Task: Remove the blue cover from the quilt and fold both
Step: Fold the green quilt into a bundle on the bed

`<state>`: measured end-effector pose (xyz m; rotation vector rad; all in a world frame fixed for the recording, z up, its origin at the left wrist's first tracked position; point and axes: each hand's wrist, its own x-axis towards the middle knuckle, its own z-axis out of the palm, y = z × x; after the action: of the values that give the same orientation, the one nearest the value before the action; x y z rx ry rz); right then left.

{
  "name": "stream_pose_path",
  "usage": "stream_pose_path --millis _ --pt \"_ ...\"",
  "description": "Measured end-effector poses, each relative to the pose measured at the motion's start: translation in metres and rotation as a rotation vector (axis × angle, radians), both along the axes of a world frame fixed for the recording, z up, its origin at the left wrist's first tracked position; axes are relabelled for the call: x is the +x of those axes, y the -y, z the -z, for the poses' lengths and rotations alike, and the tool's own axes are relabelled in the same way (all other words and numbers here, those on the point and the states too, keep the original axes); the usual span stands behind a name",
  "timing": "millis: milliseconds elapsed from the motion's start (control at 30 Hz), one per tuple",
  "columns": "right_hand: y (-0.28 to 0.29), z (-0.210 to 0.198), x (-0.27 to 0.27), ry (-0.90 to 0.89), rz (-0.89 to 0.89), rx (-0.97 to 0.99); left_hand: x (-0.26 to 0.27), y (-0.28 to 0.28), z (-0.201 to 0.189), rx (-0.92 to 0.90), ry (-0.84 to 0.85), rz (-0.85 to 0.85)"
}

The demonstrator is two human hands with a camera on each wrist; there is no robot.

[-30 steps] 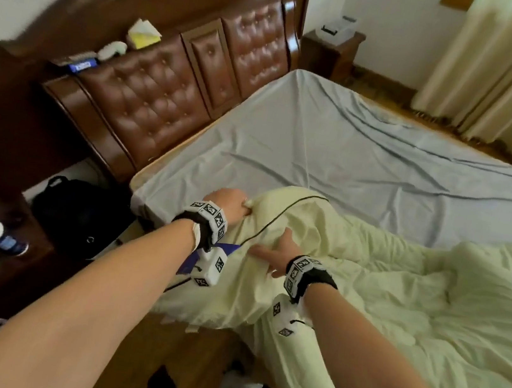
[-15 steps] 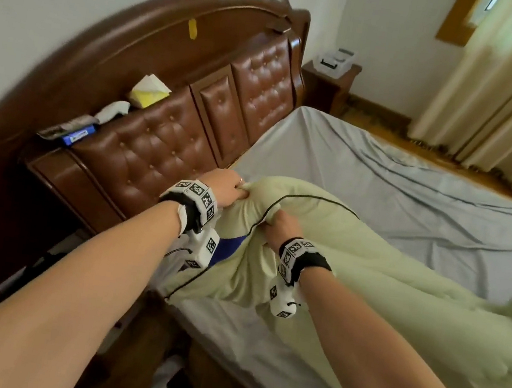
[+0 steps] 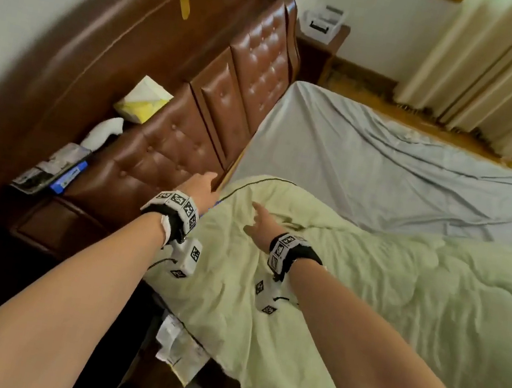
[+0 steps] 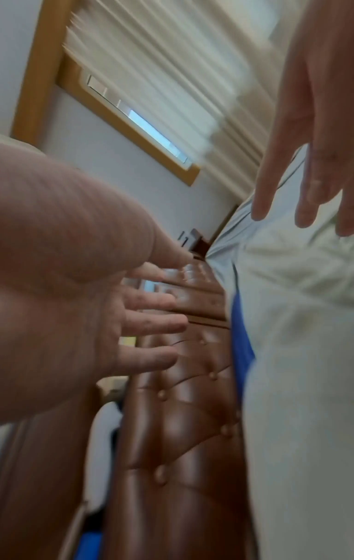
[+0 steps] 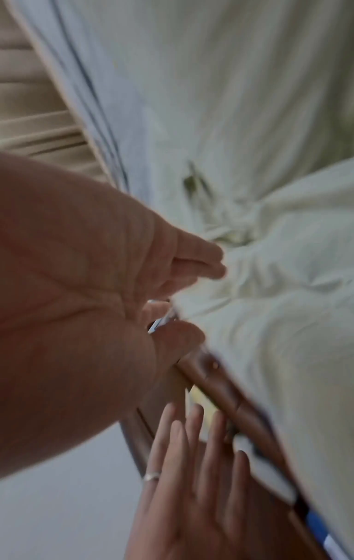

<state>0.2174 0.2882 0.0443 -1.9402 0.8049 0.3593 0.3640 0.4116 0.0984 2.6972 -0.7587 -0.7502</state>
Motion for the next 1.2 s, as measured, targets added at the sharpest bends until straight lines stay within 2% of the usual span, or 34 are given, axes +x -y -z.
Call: stream_pose_path --millis 167,433,600,767,933,1033,1200 --pt "0.053 0.012 -0.095 -0.123 0.266 -0.001 -0.058 0.066 0.042 -0.016 -0.164 0.213" --pt "0.098 0.0 -0.3 -0.179 0.598 -0.057 -0.22 0.169 0.03 -0.038 -0.211 0.57" --pt "0.114 -0.031 -0.46 -0.058 0.751 -0.16 -0.382 0.217 0.014 -0.071 -0.16 0.822" --pt "0.112 -0.058 -0.672 0.02 0.957 -0.245 -0.582 0.242 0.021 -0.025 -0.086 1.135" --pt "0.087 -0.066 -0.872 -0.067 1.156 -0.216 -0.766 0.273 0.01 -0.066 -0.116 1.326" --pt "0.085 -0.06 -0.96 -0.084 1.262 -0.218 -0.861 0.299 0.002 -0.067 -0.115 1.432" --pt "0.107 -0.048 -1.065 -0.082 1.343 -0.214 -0.995 0.348 0.011 -0.026 -0.079 1.553"
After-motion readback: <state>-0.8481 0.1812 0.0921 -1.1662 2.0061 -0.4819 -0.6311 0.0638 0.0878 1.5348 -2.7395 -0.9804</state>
